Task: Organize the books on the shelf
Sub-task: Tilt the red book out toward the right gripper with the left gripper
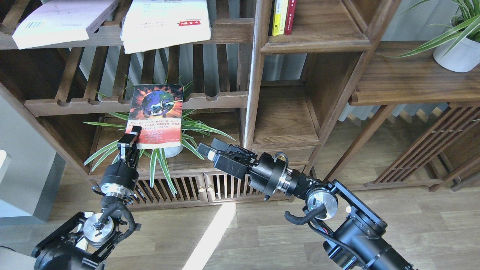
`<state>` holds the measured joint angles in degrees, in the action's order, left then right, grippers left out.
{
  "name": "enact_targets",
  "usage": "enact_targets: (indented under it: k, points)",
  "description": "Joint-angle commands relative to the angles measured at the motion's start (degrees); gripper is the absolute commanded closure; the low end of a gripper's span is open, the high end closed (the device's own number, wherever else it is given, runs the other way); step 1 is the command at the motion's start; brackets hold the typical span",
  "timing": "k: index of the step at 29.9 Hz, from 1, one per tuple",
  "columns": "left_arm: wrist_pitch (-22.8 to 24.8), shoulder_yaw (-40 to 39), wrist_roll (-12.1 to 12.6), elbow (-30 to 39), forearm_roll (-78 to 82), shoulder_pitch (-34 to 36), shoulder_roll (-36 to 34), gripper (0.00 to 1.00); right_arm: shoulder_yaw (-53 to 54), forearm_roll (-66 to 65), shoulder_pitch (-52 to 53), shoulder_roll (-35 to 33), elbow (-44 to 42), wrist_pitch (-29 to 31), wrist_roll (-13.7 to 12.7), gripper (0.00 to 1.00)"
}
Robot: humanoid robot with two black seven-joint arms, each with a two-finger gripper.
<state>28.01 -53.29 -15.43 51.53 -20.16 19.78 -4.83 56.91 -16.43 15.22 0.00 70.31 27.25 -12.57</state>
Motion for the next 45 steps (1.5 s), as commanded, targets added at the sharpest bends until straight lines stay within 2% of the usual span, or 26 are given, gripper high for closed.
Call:
enact_targets:
  k: [1,19,28,37,45]
  points:
    - [-0.01,-0.24,0.14,0.59,0.55,-0.35,-0.53,0.98,-0.75,0.0,-0.8,0.0,0.0,0.0,0.0,0.0]
    - [-0.01,-0.5,0.31,7.97,4.77,-0.88,-1.23,0.99,-1.1,1.14,-3.53,0.0,-0.61,0.08,0.0,0.0]
    - [-0.01,-0.24,0.23,14.47,11.53,-3.52,-2.81,0.99,-1.19,3.25,-3.71,0.0,-2.55,0.08,0.0,0.0]
    - [-0.01,0.11,0.23,21.77,13.65,-6.33,-7.82,0.99,-2.07,3.78,-3.62,0.0,-4.48,0.08,0.0,0.0]
    - [-0.01,0.2,0.49,23.27,13.56,-9.66,-13.7,0.99,-2.86,3.78,-3.36,0.0,-6.24,0.08,0.0,0.0]
